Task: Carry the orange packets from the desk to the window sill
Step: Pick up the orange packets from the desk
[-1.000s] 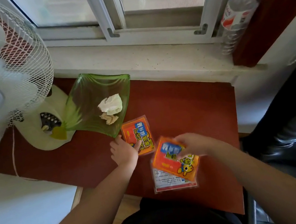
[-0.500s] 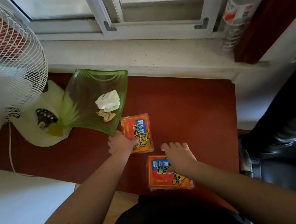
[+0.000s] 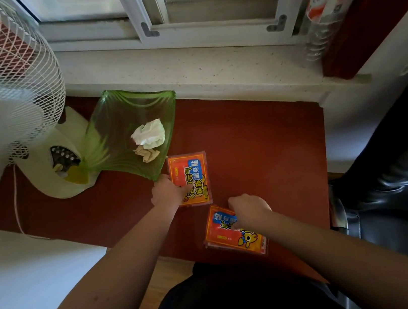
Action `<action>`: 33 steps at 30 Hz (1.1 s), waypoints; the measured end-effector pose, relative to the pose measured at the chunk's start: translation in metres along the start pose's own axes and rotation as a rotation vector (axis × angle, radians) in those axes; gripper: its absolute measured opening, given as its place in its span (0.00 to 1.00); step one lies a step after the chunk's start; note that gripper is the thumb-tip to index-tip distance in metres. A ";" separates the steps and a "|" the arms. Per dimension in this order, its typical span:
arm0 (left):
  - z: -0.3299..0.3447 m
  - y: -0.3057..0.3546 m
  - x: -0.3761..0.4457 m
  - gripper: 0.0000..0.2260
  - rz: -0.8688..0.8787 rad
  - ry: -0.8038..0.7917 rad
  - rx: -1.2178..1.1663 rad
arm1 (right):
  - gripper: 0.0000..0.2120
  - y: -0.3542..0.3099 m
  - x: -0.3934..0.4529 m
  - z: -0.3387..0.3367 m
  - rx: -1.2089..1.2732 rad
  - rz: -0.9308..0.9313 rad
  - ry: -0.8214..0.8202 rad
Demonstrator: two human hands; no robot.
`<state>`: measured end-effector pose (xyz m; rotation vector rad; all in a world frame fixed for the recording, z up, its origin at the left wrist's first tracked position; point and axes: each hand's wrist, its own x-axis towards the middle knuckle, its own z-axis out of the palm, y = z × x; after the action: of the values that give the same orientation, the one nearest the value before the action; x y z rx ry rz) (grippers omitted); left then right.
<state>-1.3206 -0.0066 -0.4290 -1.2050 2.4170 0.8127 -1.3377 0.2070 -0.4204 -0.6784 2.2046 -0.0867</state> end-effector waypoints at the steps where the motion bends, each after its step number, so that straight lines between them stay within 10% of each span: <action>1: 0.000 0.000 0.000 0.26 0.000 -0.012 -0.004 | 0.23 0.003 0.000 -0.002 0.077 0.018 -0.017; 10: -0.009 -0.003 -0.006 0.17 0.200 -0.082 -0.131 | 0.37 0.035 -0.001 -0.008 0.425 0.087 -0.050; 15: -0.014 -0.006 -0.007 0.19 0.264 -0.216 -0.285 | 0.09 0.054 -0.012 0.004 0.837 0.160 -0.037; 20: -0.016 -0.008 -0.002 0.17 0.372 -0.320 -0.309 | 0.09 0.056 -0.035 0.018 1.341 0.241 0.019; 33: -0.031 -0.011 -0.010 0.14 0.615 -0.600 -0.304 | 0.12 -0.022 -0.089 0.057 1.982 0.411 0.674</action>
<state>-1.3066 -0.0250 -0.4029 -0.1873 2.1778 1.5015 -1.2399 0.2419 -0.3912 1.0074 1.5592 -2.0735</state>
